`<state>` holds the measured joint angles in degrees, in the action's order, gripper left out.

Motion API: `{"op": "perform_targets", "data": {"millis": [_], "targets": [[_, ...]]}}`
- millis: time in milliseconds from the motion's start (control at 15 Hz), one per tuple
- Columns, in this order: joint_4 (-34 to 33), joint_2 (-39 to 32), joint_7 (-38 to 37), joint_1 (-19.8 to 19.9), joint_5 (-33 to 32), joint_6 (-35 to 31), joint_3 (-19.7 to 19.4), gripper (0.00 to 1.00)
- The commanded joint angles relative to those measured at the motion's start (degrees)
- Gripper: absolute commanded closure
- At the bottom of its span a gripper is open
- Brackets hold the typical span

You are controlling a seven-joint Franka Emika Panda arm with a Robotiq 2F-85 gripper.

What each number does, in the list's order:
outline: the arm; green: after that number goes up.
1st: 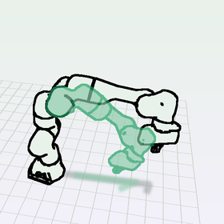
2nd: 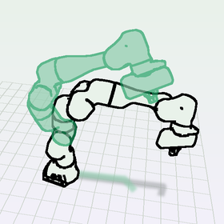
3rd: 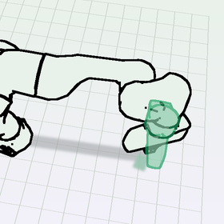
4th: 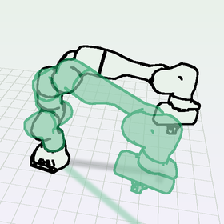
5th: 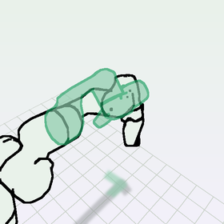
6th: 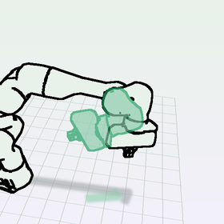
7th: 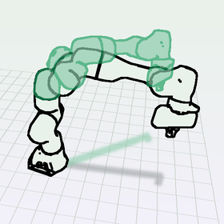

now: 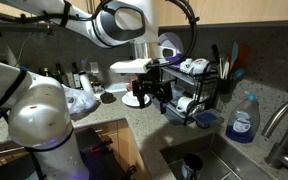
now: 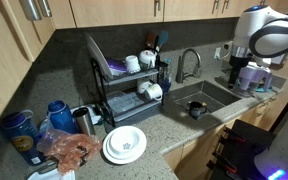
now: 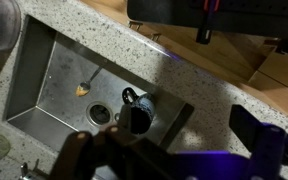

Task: Move the white bowl on the top to the right

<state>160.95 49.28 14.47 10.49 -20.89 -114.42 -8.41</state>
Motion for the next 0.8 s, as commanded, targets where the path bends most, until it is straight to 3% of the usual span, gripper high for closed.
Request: {"op": "perform_targets", "data": {"millis": [0, 400, 733], "targets": [[-0.3, 0.5, 0.3, -3.2, 1.2, -0.1, 0.5, 0.00], [-1.2, -0.6, 0.4, -12.9, 5.2, -3.9, 4.1, 0.00], [-1.1, -2.6, -0.5, -19.1, 10.0, -11.9, 6.8, 0.00]]}}
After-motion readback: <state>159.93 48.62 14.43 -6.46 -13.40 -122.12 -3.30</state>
